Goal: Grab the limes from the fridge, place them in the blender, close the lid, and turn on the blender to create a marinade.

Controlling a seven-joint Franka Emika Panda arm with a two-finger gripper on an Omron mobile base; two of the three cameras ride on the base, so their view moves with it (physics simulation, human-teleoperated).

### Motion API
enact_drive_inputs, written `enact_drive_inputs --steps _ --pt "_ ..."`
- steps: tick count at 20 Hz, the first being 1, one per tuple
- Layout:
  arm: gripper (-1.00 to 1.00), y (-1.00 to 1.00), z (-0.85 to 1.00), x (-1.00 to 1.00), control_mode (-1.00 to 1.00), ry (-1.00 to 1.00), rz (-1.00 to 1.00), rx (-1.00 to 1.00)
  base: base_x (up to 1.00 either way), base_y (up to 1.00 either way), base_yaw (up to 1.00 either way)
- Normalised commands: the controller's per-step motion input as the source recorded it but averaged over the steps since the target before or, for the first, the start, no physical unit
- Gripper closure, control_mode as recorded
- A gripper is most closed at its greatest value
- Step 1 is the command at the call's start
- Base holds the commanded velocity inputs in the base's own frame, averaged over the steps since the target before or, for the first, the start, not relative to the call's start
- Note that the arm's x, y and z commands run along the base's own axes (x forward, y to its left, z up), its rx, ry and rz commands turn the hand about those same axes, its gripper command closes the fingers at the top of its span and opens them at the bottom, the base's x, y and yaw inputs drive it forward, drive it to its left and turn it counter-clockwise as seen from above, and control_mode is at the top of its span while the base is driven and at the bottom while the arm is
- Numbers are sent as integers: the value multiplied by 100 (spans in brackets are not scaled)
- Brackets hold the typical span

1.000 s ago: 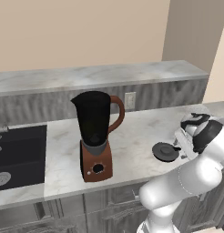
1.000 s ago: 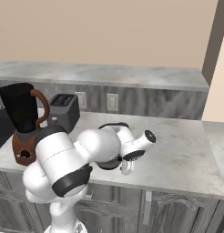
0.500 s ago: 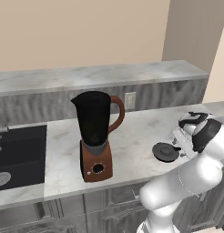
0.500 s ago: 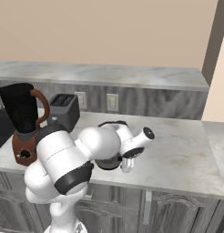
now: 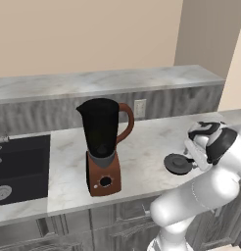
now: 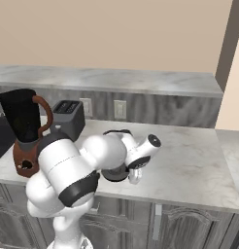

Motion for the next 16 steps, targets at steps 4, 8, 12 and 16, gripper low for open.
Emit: enact_drive_inputs --steps 4,8,12,16 --pt "100 46 -45 0 -100 0 0 -9 0 0 0" --pt "100 45 -46 0 -100 0 0 -7 0 0 0" --pt "100 35 -45 0 -100 0 0 -4 0 0 0" --pt "100 14 -44 0 -100 0 0 -1 0 0 0"
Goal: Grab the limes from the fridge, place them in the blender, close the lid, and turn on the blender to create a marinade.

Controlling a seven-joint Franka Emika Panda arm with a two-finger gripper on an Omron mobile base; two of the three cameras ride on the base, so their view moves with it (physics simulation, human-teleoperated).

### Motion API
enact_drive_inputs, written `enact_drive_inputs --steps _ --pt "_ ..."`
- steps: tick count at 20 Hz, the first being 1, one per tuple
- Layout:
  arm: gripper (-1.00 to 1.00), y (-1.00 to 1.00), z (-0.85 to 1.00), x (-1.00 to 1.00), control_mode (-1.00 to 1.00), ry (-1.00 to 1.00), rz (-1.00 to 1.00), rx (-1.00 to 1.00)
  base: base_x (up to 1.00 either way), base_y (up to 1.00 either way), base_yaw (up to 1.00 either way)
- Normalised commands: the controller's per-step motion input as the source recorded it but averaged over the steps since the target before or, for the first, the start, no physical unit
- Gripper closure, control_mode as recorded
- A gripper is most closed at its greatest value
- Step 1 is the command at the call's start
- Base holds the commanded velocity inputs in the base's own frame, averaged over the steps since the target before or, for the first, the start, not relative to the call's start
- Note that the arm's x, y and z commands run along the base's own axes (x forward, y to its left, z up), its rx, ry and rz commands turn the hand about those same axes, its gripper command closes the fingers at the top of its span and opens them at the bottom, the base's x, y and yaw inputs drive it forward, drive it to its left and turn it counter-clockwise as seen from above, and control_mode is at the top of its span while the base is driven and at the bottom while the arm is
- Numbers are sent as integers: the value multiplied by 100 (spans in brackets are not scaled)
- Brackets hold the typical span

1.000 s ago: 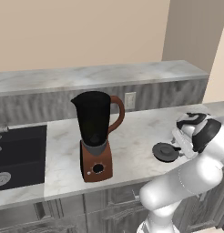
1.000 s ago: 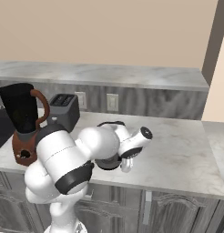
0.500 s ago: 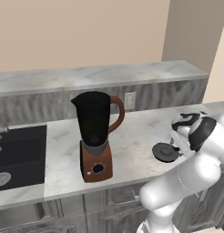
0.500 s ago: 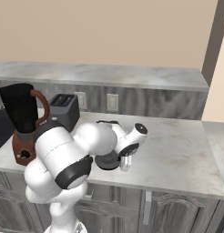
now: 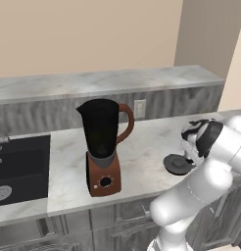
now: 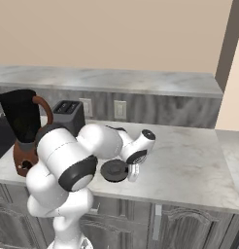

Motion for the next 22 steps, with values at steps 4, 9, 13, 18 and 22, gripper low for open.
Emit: enact_drive_inputs --steps 4,9,13,18,22 --pt "100 9 -33 0 -100 0 0 0 0 0 0" --pt "100 5 -6 0 -100 0 0 0 0 0 0" --pt "100 12 0 0 -100 -2 0 0 0 0 0" --pt "100 15 1 0 -100 0 0 0 0 0 0" --pt "100 0 12 -1 -100 0 0 0 0 0 0"
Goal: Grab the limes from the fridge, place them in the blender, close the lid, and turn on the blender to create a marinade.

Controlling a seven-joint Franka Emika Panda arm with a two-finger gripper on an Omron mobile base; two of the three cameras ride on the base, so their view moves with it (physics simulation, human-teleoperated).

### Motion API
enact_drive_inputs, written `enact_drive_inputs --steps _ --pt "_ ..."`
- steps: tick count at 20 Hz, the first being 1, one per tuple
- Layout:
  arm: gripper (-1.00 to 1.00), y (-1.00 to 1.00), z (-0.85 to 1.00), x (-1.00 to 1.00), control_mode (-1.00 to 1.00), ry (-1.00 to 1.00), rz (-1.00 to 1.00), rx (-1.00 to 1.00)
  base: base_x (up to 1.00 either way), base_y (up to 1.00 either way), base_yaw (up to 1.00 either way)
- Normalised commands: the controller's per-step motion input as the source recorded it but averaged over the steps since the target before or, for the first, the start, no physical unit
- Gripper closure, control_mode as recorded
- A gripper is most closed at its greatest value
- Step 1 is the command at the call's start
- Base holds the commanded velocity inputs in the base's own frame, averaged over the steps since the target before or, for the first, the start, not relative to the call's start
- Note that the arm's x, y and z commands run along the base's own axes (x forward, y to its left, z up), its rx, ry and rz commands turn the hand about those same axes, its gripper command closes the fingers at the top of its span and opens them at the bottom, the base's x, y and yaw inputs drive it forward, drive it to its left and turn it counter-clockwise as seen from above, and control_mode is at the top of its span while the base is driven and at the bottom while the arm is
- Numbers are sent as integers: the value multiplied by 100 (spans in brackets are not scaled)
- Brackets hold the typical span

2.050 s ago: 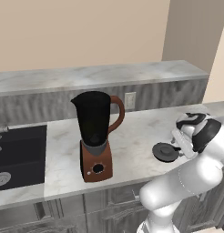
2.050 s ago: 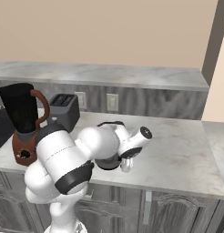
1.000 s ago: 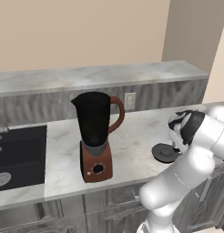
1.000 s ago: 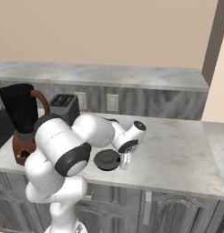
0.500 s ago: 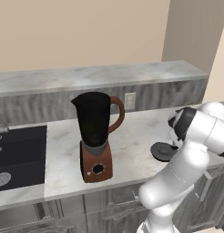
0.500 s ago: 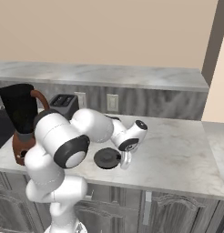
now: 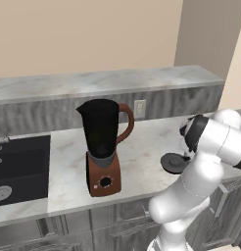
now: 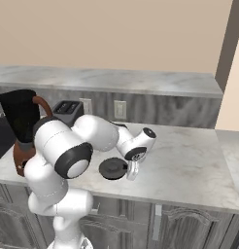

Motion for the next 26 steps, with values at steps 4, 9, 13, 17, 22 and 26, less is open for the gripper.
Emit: enact_drive_inputs --steps 4,9,13,17,22,26 --pt "100 0 28 -2 -100 -3 0 0 0 0 0" --pt "100 0 41 -5 -100 -7 0 2 0 0 0" --pt "100 0 32 -4 -100 -8 0 5 0 0 0" --pt "100 0 44 -2 -100 -4 0 8 0 0 0" --pt "100 0 65 -5 -100 0 0 13 0 0 0" --pt "100 0 64 -15 -100 0 -2 14 0 0 0"
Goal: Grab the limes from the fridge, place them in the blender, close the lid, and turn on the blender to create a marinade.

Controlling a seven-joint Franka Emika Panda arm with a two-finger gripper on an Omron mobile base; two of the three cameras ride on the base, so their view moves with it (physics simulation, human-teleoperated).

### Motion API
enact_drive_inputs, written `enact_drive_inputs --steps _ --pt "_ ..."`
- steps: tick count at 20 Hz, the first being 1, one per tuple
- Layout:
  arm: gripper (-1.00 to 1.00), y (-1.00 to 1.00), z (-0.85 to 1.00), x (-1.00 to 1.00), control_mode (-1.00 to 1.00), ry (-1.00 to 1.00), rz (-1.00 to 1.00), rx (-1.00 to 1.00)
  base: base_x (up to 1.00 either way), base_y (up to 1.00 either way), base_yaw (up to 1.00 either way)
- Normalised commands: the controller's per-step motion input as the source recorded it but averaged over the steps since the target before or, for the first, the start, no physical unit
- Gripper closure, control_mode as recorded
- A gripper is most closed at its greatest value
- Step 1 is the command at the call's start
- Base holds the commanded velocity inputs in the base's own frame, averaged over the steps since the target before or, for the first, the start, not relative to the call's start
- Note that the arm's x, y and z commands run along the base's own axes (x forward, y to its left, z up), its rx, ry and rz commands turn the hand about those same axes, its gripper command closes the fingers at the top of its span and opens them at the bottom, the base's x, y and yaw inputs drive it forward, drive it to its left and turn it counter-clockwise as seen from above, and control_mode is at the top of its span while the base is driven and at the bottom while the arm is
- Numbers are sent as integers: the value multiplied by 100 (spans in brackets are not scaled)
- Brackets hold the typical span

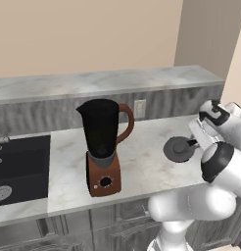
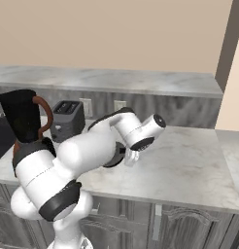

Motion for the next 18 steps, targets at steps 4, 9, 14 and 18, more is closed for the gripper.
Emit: enact_drive_inputs --steps 4,9,14,18 --pt "100 0 1 -58 -100 -7 -3 15 0 0 0" --pt "100 0 26 -50 -100 -5 0 23 0 0 0" --pt "100 0 61 -9 -100 -5 0 24 0 0 0" --pt "100 0 66 0 -100 -4 0 25 0 0 0"
